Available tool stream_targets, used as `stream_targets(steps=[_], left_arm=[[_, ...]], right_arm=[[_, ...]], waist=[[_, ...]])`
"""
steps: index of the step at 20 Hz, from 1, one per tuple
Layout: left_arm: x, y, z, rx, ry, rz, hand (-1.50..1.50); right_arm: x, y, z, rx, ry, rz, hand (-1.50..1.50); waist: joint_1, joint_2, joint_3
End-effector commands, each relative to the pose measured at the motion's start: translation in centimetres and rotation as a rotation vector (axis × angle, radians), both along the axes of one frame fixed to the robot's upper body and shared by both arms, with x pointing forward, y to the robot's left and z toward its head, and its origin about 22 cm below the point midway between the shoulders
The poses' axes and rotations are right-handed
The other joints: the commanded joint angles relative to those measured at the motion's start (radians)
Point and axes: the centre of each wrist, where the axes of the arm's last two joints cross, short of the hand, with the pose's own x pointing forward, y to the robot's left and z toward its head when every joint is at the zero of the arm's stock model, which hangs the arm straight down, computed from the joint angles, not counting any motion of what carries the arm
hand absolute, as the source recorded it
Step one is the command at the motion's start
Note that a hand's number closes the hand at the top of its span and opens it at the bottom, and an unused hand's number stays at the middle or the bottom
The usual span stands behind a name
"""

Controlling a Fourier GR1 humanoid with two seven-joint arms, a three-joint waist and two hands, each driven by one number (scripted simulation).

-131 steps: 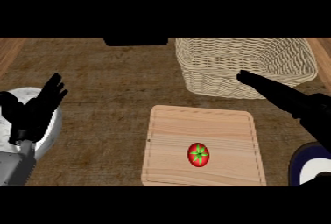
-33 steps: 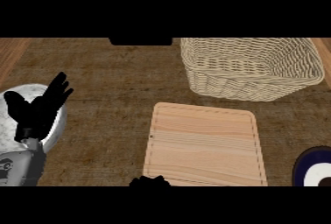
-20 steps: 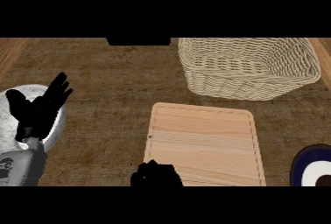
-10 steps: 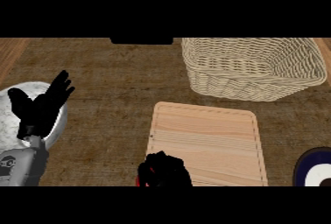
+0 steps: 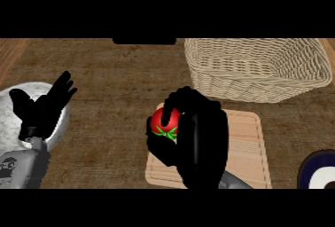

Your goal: Pick the tomato from the cutting board and place it in the basket

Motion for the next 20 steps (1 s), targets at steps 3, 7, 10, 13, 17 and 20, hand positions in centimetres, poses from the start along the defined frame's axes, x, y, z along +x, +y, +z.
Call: stream_targets(steps=[3,7,10,13,17,20], left_arm=[[-0.6,0.6,-1.5,0.003,0.001,0.032,0.00],[-0.4,0.5,0.0,0.008,0.004,0.027,0.00],[0.4,-0.4,-0.3,-0.006,0.020,0.021,0.00],[-0.3,1.4,0.0,-0.005,0.008,0.030,0.00],[0.2,1.4,-1.0,-0.019,0.034,0.012,0.00],[-1.6,1.0,-1.9,0.011,0.009,0.021,0.00]], right_arm=[[5.9,-3.5,8.5,0.068,0.100,-0.034,1.50],[10.4,-8.1,8.3,0.038,0.104,-0.078,1.50],[12.3,-6.5,6.4,0.066,0.107,-0.078,1.50],[12.6,-10.4,3.7,0.066,0.103,-0.048,1.50],[15.1,-11.8,1.3,0.090,0.113,-0.066,1.50],[16.4,-11.7,0.9,0.185,0.116,-0.269,-1.50]], waist=[[-0.005,0.002,-0.001],[-0.008,0.000,0.001],[-0.011,-0.001,0.001],[-0.014,-0.001,0.001],[-0.013,0.002,0.001],[-0.001,0.002,0.001]])
